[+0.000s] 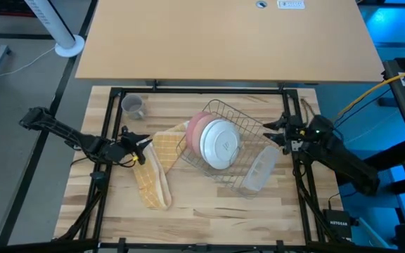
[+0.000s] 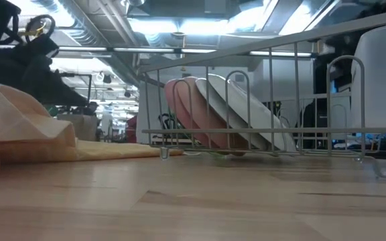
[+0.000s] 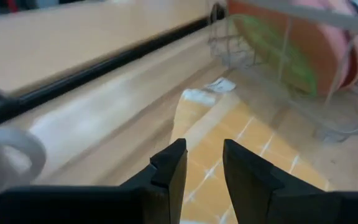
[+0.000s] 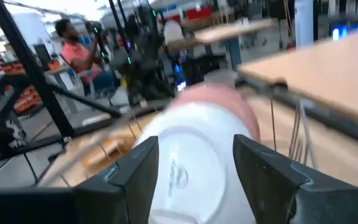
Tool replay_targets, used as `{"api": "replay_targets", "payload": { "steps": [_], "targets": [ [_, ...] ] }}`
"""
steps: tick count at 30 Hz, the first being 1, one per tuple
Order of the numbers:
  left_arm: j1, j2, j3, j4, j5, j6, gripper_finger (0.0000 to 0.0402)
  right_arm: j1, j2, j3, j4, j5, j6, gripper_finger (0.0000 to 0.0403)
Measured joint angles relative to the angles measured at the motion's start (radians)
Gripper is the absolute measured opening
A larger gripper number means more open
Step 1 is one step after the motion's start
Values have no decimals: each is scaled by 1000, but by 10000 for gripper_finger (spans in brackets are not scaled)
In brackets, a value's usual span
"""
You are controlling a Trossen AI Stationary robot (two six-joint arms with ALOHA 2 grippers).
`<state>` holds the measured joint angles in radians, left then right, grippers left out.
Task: Sort dishes
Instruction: Return to Home Position
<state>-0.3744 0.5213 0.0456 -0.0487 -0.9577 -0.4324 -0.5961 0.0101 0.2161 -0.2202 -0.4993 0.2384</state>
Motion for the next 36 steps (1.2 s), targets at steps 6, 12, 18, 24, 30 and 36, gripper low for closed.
{"api": "replay_targets", "payload": {
  "steps": [6, 12, 18, 24, 30, 36],
  "targets": [
    [11, 2, -35, 139, 7, 151, 98, 1, 0, -91, 31, 19, 44, 211],
    [11, 5, -35, 133, 6, 137, 98, 0, -2, -136, 76, 33, 45, 211],
    [11, 5, -35, 135, 6, 137, 98, 0, 0, -143, 136, 57, 48, 211],
    [11, -11, -35, 133, 6, 137, 98, 0, 0, -142, 153, 52, 47, 211],
    [11, -183, -35, 96, 5, 152, 98, 0, 0, -142, 156, 51, 46, 211],
    [11, -383, -35, 97, 4, 148, 98, 0, 0, -142, 156, 35, 45, 211]
  ]
}}
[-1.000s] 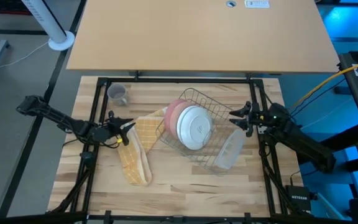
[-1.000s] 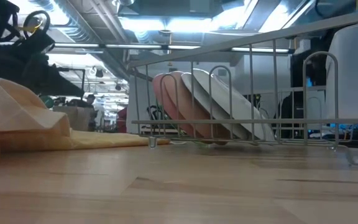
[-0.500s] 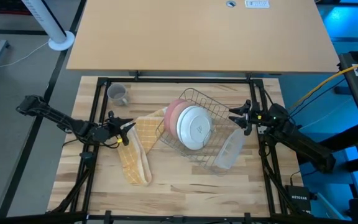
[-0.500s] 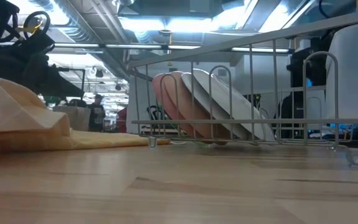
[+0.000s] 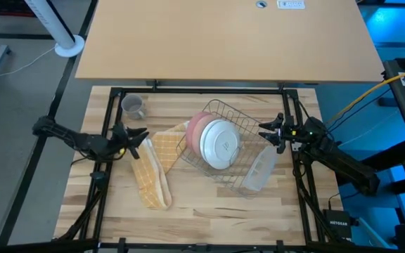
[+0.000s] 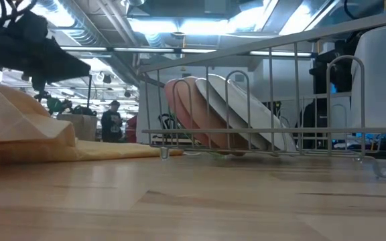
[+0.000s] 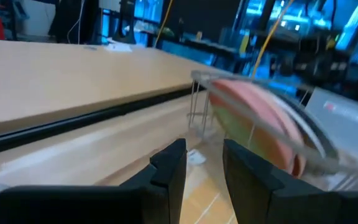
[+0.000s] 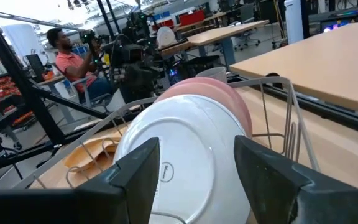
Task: Sort dishes
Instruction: Return to Home Position
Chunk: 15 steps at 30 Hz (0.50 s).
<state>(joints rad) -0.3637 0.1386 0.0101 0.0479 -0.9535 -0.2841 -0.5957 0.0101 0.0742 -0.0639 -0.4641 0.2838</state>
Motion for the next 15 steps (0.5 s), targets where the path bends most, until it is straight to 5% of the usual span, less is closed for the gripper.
{"api": "replay_targets", "payload": {
  "steps": [6, 15],
  "targets": [
    [0, -137, 0, -1, 0, 3, 98, 0, 0, 0, -27, 3, 0, 211],
    [0, -129, 0, -2, -7, 4, 98, 0, -2, 4, -56, 8, 43, 211]
  ]
}}
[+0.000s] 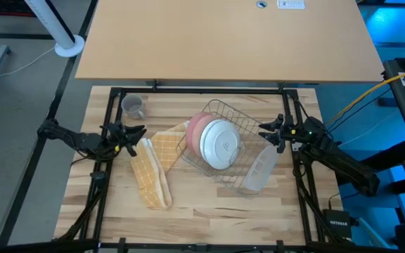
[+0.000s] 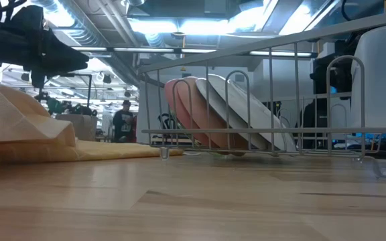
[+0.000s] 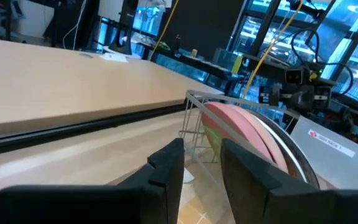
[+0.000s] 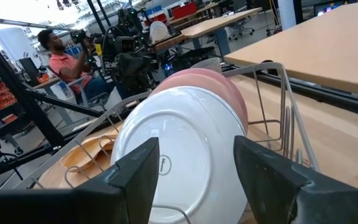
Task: Sort dishes
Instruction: Return to Home Position
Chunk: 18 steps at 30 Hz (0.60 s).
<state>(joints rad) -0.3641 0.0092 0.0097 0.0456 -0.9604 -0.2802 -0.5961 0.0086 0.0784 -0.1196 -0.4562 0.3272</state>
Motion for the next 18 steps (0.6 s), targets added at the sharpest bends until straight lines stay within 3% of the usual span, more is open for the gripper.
{"api": "replay_targets", "payload": {
  "steps": [18],
  "targets": [
    [0, 0, 0, 0, 0, 0, 98, 0, 0, -1, 0, 11, 5, 211]
  ]
}}
